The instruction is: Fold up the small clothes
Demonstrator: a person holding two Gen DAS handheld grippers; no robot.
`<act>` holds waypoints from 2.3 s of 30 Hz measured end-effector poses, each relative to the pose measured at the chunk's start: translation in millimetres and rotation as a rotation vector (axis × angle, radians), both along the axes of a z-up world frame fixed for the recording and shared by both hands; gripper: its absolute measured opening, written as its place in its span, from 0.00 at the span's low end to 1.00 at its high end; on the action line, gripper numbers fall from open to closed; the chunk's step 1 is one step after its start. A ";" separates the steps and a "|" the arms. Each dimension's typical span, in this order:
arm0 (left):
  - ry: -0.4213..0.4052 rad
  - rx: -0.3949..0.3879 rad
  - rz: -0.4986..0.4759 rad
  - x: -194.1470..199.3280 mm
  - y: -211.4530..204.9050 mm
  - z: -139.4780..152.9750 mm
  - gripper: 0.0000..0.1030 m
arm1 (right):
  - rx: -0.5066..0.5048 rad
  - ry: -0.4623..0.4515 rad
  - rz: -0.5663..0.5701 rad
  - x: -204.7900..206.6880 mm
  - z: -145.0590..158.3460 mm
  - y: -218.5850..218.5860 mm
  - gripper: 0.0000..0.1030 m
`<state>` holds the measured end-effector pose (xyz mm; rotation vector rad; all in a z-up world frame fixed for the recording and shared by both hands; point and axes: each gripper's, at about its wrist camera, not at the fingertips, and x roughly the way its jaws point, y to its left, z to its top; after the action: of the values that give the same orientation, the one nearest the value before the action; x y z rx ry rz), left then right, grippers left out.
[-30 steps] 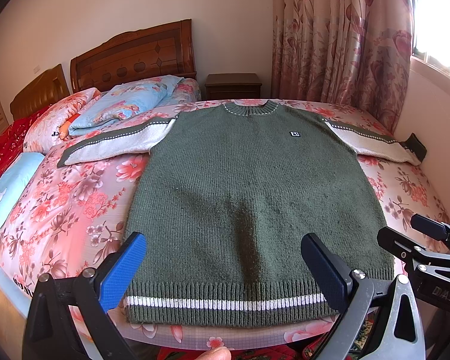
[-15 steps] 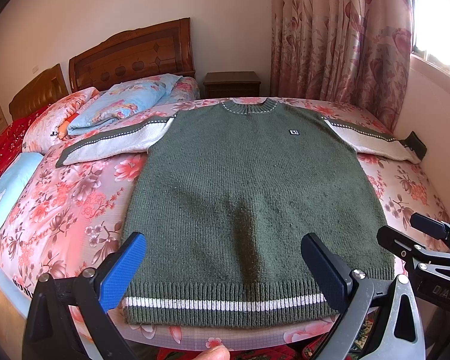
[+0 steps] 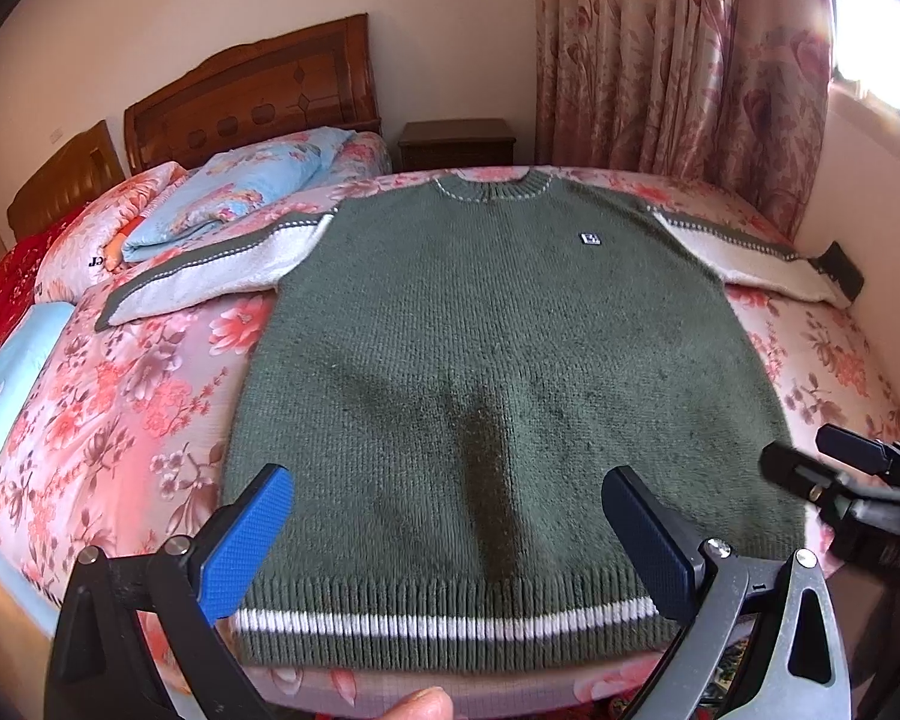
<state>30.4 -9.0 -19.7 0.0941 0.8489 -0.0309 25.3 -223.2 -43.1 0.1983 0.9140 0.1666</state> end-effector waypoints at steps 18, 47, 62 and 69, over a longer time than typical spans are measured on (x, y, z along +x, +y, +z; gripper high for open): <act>0.132 0.098 0.129 222.2 8.7 -65.2 1.00 | 0.031 0.009 -0.647 138.4 -34.0 -239.9 0.76; 0.108 -0.117 0.016 209.8 36.7 -78.5 1.00 | -0.179 -0.493 0.058 184.7 99.1 -17.2 0.02; 0.113 -0.088 0.012 208.0 34.2 -79.0 1.00 | -0.023 -0.115 -0.413 137.3 -8.9 -157.0 0.32; 0.100 -0.299 -0.062 183.9 28.0 -60.7 1.00 | -0.010 -0.074 -0.513 132.9 -33.7 -231.6 0.34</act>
<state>214.3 19.0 -80.4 -0.1637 0.9319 -0.2216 158.3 -454.8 -76.8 0.4069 0.7645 -0.3043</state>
